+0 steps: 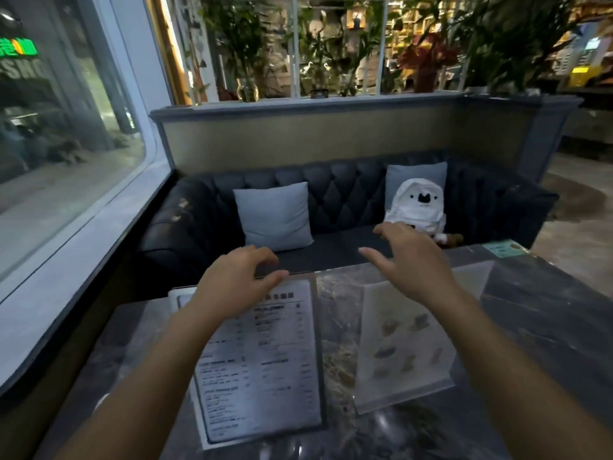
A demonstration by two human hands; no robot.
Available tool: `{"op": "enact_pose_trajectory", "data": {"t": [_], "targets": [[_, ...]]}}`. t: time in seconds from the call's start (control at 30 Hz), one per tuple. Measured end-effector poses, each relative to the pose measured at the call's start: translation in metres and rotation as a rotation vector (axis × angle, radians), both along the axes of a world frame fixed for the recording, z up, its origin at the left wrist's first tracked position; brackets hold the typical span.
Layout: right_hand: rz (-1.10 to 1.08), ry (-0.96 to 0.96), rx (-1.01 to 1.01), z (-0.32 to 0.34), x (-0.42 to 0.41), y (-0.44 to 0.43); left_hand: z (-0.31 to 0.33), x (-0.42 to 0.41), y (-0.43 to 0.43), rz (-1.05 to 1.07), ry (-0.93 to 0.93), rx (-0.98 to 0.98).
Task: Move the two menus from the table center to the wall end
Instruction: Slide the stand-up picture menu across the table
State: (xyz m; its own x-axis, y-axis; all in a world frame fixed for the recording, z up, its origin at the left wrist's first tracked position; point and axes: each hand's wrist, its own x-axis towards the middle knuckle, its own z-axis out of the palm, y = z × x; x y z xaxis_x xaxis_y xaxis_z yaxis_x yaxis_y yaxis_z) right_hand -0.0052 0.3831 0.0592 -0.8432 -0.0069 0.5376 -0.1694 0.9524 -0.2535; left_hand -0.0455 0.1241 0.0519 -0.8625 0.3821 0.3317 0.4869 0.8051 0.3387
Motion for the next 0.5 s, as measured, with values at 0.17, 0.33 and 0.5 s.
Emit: {"op": "enact_pose_trajectory", "data": {"t": [0.17,0.33,0.5], "targets": [[0.099,-0.105,0.087,0.000,-0.022,-0.052,-0.006,0.000,-0.052,0.149,-0.016,-0.026],[0.142,-0.250,0.112,-0.007,-0.033,-0.084,-0.014,0.001,-0.088,0.221,-0.086,-0.011],[0.120,-0.390,0.163,-0.018,-0.035,-0.096,-0.026,-0.002,-0.099,0.210,-0.145,0.042]]}}
